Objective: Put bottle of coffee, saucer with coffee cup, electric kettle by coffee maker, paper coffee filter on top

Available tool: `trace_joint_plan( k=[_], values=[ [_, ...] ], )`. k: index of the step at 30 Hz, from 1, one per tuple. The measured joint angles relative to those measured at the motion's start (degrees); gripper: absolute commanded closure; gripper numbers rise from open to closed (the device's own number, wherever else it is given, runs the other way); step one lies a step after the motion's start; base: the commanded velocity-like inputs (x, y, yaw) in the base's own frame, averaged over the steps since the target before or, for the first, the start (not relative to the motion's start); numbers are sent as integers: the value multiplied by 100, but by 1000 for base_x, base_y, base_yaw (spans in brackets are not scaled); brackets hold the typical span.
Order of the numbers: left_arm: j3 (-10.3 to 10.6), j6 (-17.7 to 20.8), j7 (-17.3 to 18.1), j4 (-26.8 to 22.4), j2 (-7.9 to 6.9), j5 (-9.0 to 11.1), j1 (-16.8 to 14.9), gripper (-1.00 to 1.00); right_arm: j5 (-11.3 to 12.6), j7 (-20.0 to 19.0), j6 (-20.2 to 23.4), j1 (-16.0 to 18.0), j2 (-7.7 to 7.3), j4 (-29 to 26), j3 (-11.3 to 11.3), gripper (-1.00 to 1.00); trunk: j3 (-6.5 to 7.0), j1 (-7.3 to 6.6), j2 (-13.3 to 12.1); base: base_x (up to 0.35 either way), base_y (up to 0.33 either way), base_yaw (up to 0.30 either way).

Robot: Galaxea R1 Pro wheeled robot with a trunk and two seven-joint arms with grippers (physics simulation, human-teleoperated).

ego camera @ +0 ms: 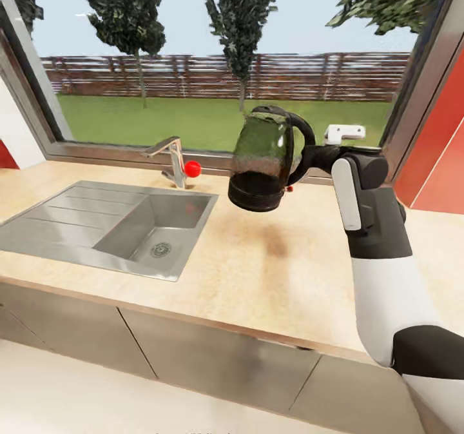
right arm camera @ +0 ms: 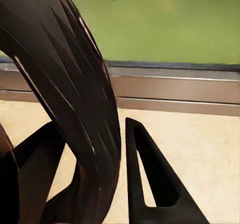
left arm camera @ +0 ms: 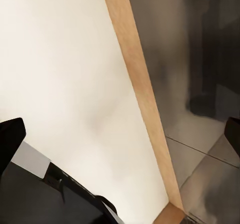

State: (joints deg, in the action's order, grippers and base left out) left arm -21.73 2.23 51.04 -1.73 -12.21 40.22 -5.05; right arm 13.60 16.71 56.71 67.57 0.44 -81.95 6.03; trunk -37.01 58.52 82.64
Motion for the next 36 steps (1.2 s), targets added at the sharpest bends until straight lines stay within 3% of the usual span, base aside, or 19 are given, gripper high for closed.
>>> trace_joint_plan(
  k=[8,22,30,36],
  values=[
    [-2,0,-1,-2,-7,-1,0,-100,0,0,0,-12,1,1,4,100,0,0,0,-8,33,236],
    [1,0,-4,-5,0,0,-1,-100,2,0,2,-13,0,8,5,100,-251,307,560,0,1,32],
    [-2,0,-1,-9,0,-1,0,-100,-7,0,3,-59,1,24,9,100,-252,307,562,2,15,227],
    [-4,0,1,-8,0,0,-1,-100,-17,-100,-3,-84,-1,28,6,100,-251,306,562,64,260,44]
  ],
)
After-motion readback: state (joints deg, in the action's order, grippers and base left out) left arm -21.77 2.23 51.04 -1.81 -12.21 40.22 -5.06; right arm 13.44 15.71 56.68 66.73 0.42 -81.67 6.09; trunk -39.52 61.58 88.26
